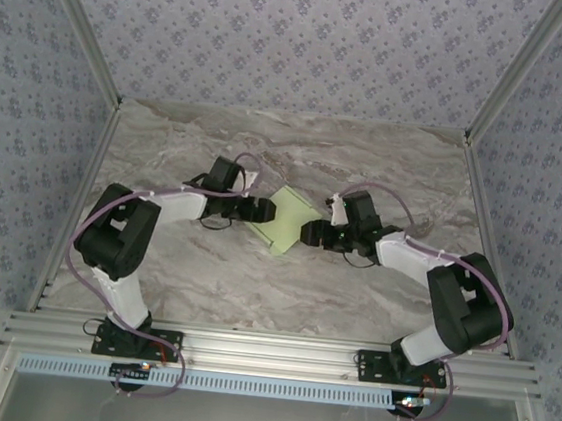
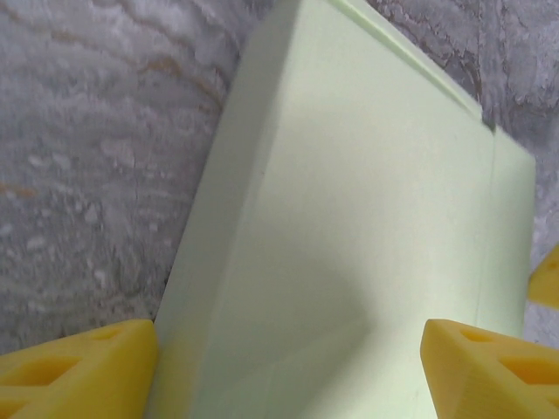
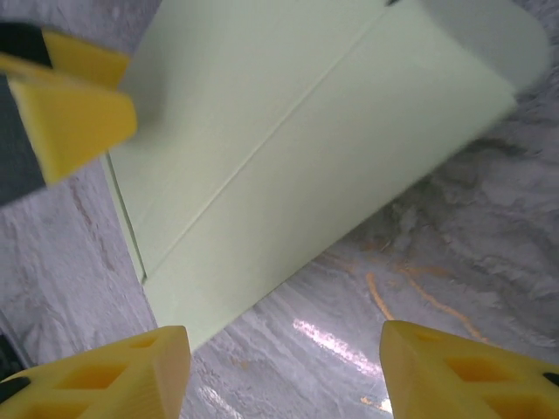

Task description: Fold the paper box

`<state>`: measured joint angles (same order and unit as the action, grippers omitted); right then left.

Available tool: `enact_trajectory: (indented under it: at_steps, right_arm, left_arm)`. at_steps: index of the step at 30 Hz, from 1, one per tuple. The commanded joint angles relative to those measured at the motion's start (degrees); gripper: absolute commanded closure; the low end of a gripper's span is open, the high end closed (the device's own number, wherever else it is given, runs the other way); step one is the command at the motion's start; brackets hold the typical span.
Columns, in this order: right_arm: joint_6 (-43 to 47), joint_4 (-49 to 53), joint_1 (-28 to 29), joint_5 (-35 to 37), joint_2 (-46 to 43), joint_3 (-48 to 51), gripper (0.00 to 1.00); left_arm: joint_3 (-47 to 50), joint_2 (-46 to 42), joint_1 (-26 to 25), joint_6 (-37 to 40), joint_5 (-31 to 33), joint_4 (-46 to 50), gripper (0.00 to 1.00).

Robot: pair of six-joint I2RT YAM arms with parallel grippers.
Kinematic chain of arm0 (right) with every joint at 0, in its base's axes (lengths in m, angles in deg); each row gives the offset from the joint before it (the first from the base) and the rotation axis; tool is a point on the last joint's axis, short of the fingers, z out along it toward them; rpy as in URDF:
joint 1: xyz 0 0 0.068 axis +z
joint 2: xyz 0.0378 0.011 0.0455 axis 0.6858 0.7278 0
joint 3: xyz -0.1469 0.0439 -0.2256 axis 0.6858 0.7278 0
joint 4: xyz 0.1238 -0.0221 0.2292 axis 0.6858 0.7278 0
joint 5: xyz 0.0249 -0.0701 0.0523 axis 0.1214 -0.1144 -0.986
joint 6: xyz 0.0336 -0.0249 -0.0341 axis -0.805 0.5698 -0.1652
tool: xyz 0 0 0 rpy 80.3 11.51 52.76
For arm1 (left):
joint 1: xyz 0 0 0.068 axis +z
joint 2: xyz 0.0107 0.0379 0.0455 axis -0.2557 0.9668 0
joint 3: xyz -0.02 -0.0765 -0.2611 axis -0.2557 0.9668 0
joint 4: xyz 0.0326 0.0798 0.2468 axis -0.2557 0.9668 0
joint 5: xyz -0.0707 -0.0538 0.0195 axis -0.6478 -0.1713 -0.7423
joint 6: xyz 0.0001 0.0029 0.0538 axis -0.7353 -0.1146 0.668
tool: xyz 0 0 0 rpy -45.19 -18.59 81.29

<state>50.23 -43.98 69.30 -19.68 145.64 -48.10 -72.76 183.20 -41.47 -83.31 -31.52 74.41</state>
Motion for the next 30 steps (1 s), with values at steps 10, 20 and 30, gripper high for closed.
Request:
enact_trajectory:
  at_steps: [10,20,30]
  right_arm:
    - [-6.17,-12.41,-2.88,-7.07,5.63,2.18,0.46]
    - [-12.96,-22.12,-3.87,-10.28,11.16,1.88,0.63]
    - [-17.55,-29.42,-4.09,-12.10,13.70,2.74,0.76]
  left_arm:
    - [1.54,-3.12,1.75,-2.63,-0.02,-1.93,0.22]
    - [1.47,-0.72,3.43,-4.13,-0.92,-3.47,0.33]
    - [1.63,1.90,3.45,-5.80,-3.54,-5.24,0.51]
